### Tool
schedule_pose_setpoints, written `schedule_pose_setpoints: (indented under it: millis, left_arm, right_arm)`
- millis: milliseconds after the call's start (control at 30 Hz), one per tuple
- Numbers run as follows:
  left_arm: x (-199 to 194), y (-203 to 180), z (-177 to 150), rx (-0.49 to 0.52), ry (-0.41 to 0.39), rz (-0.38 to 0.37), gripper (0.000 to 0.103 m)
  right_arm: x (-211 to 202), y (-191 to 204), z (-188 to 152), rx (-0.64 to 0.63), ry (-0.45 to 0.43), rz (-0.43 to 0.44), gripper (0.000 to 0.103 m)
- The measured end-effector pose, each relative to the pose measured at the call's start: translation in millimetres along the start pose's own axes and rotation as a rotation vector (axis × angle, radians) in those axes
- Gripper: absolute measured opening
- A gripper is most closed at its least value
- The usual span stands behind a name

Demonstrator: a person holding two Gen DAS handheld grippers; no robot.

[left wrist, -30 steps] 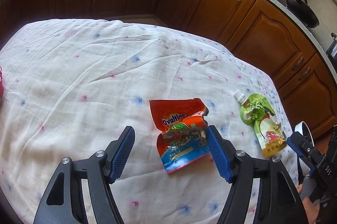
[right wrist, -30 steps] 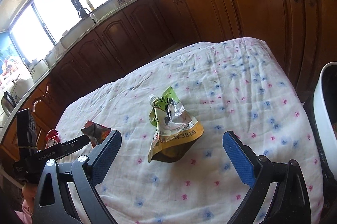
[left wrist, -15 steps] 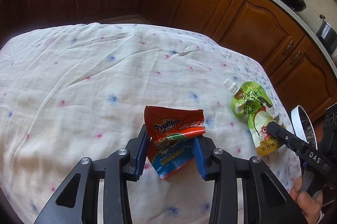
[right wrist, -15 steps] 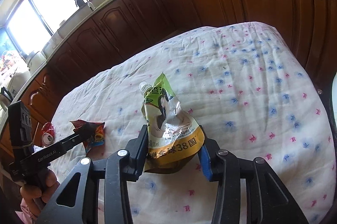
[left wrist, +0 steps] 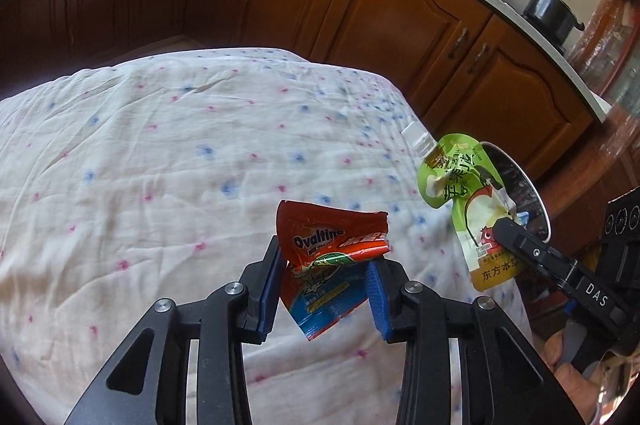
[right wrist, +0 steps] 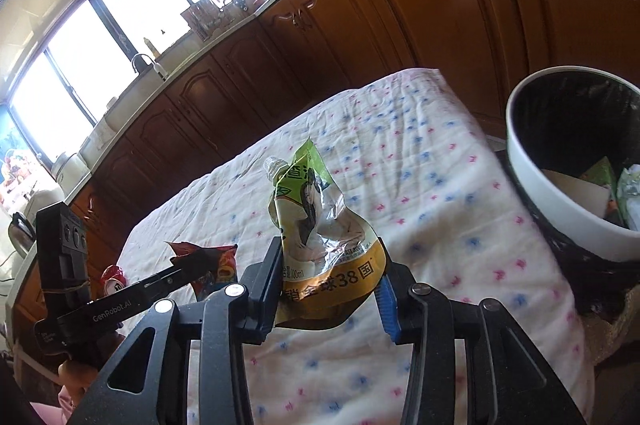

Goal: Collect trash
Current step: 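Carry the Ovaltine packet with the left tool while the right tool carries the pouch over the bin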

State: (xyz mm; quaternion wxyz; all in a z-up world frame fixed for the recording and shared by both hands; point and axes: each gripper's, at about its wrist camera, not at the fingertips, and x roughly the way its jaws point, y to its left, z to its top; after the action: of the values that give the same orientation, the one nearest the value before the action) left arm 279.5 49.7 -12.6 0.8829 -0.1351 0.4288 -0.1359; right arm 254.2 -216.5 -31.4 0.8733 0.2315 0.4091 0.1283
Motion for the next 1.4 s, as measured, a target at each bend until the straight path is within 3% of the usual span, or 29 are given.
schedule_pose_setpoints:
  millis: [733, 1400]
  left_arm:
    - [16, -109, -7, 0.203, 0.048, -0.084, 0.036]
    - [39, -164, 8, 0.305, 0.049, -0.132, 0.037]
  right_arm:
    - [-97, -54, -24, 0.107, -0.144, -0.087, 0.042]
    - [-134, -97, -14, 0.168, -0.221, -0.171, 0.042]
